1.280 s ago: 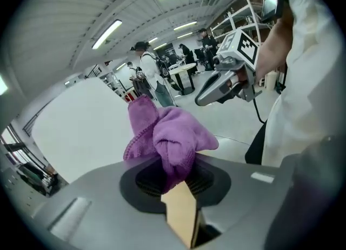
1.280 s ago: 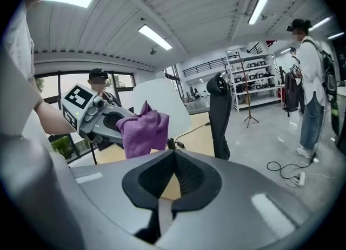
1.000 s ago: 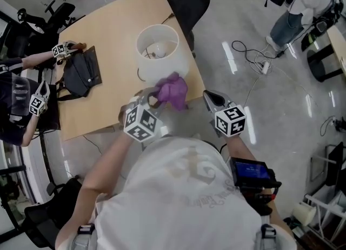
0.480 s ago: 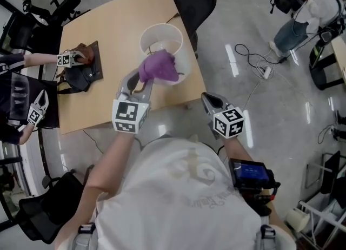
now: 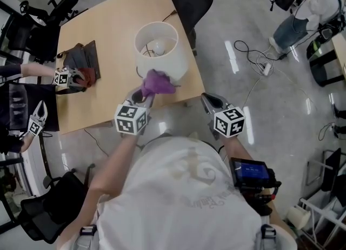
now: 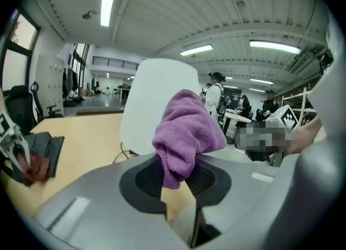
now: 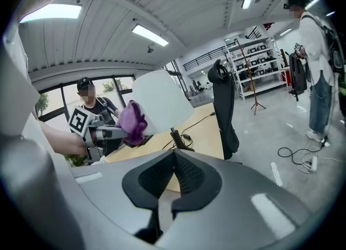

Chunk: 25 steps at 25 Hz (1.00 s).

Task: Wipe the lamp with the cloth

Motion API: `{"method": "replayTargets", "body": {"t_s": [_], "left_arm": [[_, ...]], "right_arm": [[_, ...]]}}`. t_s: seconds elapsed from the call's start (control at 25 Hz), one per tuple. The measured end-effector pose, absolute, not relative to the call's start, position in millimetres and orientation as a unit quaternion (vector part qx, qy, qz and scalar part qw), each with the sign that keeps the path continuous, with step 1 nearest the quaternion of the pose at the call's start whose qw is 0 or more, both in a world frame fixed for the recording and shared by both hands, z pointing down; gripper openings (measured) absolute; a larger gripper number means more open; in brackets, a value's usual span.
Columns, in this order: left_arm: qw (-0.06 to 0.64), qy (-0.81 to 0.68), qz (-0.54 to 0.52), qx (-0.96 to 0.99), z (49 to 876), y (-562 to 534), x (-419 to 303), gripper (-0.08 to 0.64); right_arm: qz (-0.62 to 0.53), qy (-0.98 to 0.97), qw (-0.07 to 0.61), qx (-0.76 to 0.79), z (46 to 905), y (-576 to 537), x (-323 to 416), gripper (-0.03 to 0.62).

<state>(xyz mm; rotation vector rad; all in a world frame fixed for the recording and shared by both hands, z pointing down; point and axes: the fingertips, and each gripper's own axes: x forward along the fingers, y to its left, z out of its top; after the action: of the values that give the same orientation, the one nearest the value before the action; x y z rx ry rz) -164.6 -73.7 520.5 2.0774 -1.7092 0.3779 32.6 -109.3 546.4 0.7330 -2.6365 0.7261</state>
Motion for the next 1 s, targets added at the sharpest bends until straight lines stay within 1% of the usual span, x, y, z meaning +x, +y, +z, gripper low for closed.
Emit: {"method": "replayTargets", "body": {"t_s": [0.16, 0.28, 0.44, 0.72, 0.84, 1.0], "left_arm": [[0.279, -0.602, 0.134, 0.736, 550.2, -61.4, -161.8, 0.08], [0.283, -0.606, 0.127, 0.732, 544.7, -59.0, -165.5, 0.08], [0.243, -0.626, 0.109, 0.733, 509.6, -58.0, -177.5, 0.08], [0.168, -0.625, 0.063, 0.76, 433.0, -54.1, -154.4, 0.075], [0.136, -0.633, 0.077, 0.758, 396.2, -57.6, -163.7, 0.074], [0.083, -0.633, 0.142, 0.757, 352.9, -71.6, -172.6, 0.074]], "right_arm": [[0.254, -0.922, 0.156, 0.247, 544.9, -109.4, 31.9, 0.014], [0.252, -0.924, 0.155, 0.243, 544.0, -112.7, 32.9, 0.014], [0.248, -0.929, 0.152, 0.229, 541.4, -117.9, 24.4, 0.014], [0.24, -0.937, 0.144, 0.209, 534.0, -113.4, 37.4, 0.014], [0.239, -0.94, 0.137, 0.202, 530.2, -112.1, 35.6, 0.014], [0.24, -0.942, 0.131, 0.194, 529.1, -107.4, 38.5, 0.014]]}}
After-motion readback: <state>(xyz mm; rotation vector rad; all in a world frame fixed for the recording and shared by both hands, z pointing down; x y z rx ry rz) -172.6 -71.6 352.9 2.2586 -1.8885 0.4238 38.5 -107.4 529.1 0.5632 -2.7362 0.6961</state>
